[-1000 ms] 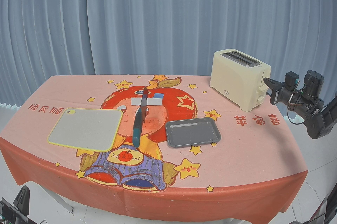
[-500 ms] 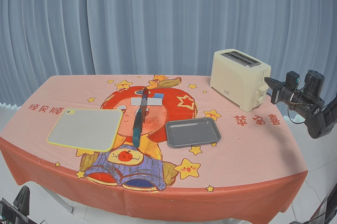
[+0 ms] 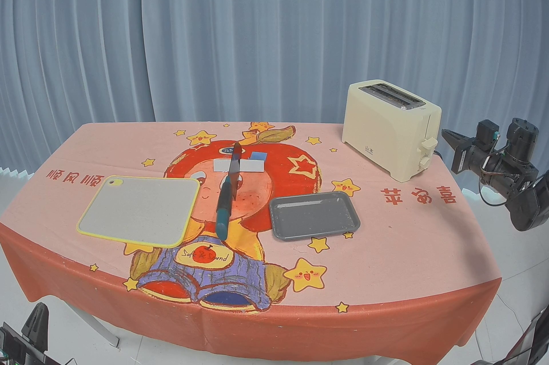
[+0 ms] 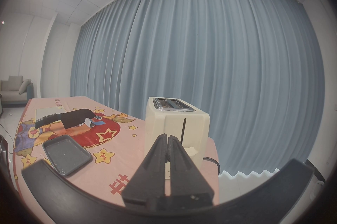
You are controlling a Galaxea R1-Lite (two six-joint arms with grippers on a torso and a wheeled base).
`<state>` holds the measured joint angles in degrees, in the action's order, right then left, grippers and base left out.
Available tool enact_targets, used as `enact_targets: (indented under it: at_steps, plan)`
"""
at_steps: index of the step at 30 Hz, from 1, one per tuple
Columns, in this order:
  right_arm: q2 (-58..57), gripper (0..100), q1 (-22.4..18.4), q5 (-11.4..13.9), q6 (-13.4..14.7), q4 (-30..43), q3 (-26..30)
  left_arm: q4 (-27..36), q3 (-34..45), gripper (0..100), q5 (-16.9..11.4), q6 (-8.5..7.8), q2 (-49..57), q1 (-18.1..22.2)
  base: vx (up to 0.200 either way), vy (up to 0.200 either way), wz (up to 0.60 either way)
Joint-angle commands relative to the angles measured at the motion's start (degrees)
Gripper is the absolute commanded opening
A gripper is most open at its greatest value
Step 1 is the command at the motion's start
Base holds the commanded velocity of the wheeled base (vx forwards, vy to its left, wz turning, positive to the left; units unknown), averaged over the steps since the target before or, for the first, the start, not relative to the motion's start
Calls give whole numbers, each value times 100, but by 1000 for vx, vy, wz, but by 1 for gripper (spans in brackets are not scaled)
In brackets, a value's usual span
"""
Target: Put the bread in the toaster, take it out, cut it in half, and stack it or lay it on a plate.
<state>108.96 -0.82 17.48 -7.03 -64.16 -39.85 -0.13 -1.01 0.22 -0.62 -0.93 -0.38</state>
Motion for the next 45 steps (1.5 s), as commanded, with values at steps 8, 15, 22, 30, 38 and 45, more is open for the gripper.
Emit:
enact_targets:
  at_steps: [8,15,22,30,38,45]
  plan:
    - [143,0,284,10,-9,-800,610,5,101,0,4,1,5,3,0,0,0]
    - [345,0,284,-8,-17,-1231,663,-4,101,0,4,1,5,-6,0,0,0]
    - [284,0,266,-8,-17,-1143,645,-4,101,0,4,1,5,-6,0,0,0]
    - [319,0,143,10,9,-1099,549,-4,101,0,4,1,5,-6,0,0,0]
    - [301,0,152,27,343,-826,549,-4,101,0,4,1,5,-6,0,0,0]
    - [345,0,143,10,361,-730,540,-4,101,0,4,1,5,-6,0,0,0]
